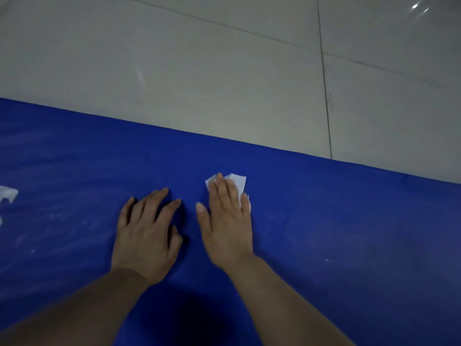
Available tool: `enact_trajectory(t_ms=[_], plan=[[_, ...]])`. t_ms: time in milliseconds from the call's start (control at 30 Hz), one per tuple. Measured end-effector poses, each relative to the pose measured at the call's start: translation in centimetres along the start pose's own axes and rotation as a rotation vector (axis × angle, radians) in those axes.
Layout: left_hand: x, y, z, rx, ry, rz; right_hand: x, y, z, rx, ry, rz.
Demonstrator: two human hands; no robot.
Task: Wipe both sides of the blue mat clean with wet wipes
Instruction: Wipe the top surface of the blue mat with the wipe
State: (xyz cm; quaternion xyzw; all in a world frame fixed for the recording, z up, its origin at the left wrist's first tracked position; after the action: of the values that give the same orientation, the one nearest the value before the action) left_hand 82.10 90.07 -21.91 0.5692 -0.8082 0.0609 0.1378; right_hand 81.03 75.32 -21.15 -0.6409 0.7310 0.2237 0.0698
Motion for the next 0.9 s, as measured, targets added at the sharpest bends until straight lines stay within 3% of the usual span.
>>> enact_trajectory(t_ms=[33,100,200,267,367,467,533,600,700,900], plan=[[0.0,0.0,0.0,0.0,0.004,-0.001,1.1,-1.0,-0.7,0.051,0.014,0.011],[0.0,-0.1,-0.1,0.007,0.012,0.008,5.1,-2.7,-3.1,0.229,0.026,0.211],[-0.1,-0.4,-0.2,0.033,0.025,0.023,8.7,-4.1,-4.6,0.244,-0.041,0.476],[-0.2,-0.3,-0.2,0.042,0.031,0.022,6.7,-5.2,-4.4,0.216,-0.015,0.395],[-0.1,-0.5,-0.4,0.051,0.029,0.007,2.7,-7.8,-3.5,0.106,0.036,0.115],[0.0,-0.6,-0.4,0.034,0.023,-0.001,2.7,-9.3,-3.6,0.022,0.051,0.023],[-0.1,-0.6,-0.3,0.022,0.017,-0.005,5.0,-8.6,-4.3,0.105,0.071,0.091],[0.0,-0.7,-0.4,0.022,0.02,-0.003,8.3,-7.0,-5.4,0.224,0.055,0.308],[0.1,-0.8,-0.4,0.016,0.016,-0.001,8.8,-6.4,-5.1,0.206,0.071,0.502],[0.1,-0.7,-0.4,0.008,0.017,0.007,0.3,-8.2,-2.3,0.03,0.116,0.005]])
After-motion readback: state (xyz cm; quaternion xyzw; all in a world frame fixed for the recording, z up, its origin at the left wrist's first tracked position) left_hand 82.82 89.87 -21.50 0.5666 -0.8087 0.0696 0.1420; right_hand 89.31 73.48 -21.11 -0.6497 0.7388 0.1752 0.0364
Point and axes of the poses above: each hand's wrist, its own y-axis away from the middle knuckle, its own z-axis out of the palm, x = y × z, the point moved 5 cm from there along -y, towards the middle knuckle, and after that the axes turned 2 degrees about y, right-handed, at the moved point
